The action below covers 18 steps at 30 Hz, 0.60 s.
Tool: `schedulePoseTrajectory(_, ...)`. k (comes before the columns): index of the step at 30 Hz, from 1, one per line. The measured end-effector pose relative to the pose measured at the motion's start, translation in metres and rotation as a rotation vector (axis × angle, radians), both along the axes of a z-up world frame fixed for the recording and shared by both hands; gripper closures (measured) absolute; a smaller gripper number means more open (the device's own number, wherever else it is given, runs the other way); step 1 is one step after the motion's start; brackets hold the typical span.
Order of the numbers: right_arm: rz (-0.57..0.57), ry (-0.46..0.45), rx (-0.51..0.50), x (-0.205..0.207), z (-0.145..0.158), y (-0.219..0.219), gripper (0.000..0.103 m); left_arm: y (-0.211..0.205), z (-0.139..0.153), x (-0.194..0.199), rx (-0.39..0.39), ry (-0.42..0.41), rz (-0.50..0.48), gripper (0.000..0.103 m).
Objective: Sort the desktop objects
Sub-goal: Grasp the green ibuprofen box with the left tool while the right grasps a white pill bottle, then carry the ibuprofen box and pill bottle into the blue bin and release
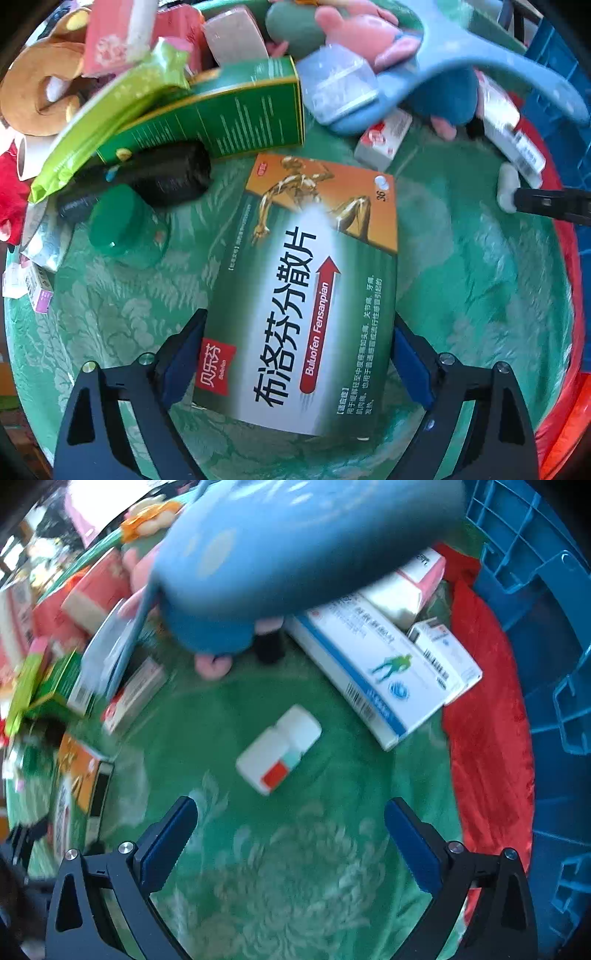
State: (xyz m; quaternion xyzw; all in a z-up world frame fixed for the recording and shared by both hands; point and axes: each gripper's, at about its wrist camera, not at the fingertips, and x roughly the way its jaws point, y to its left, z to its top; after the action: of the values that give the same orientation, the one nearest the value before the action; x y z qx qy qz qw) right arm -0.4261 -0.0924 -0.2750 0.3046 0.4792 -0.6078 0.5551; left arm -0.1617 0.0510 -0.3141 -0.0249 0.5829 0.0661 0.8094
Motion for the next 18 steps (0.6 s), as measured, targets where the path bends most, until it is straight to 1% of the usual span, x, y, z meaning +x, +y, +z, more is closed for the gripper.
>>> schedulePoseTrajectory(1, -0.005, 0.003, -0.004, 0.001, 0.000, -0.003, 0.020, 0.000, 0.001, 0.000, 0.005, -0.009, 0.004, 0.012)
schedulePoseTrajectory(2, -0.012, 0.000, -0.004, 0.002, -0.001, -0.007, 0.031, -0.001, 0.001, 0.001, 0.012, -0.018, 0.007, 0.012)
schedulePoseTrajectory(5, -0.034, -0.025, 0.019, 0.003, -0.010, -0.018, 0.032, -0.002, 0.001, 0.002, 0.020, -0.024, 0.016, 0.012)
schedulePoseTrajectory(7, -0.042, -0.015, 0.025, 0.004, -0.017, -0.024, 0.032, -0.004, 0.005, 0.001, 0.026, -0.036, 0.019, 0.012)
schedulePoseTrajectory(9, -0.046, 0.016, 0.024, 0.004, -0.021, -0.026, 0.039, -0.007, 0.013, -0.002, 0.042, -0.055, 0.015, 0.013)
schedulePoseTrajectory(11, -0.029, 0.045, 0.011, 0.008, -0.017, -0.023, 0.066, -0.011, 0.023, -0.004, 0.043, -0.076, 0.013, 0.014)
schedulePoseTrajectory(14, -0.020, 0.028, 0.015, 0.008, -0.009, -0.013, 0.067, -0.019, 0.044, -0.011, 0.050, -0.121, 0.017, 0.015)
schedulePoseTrajectory(18, -0.004, 0.010, 0.014, 0.008, 0.005, 0.014, 0.067, -0.030, 0.073, -0.022, 0.047, -0.169, 0.009, 0.015)
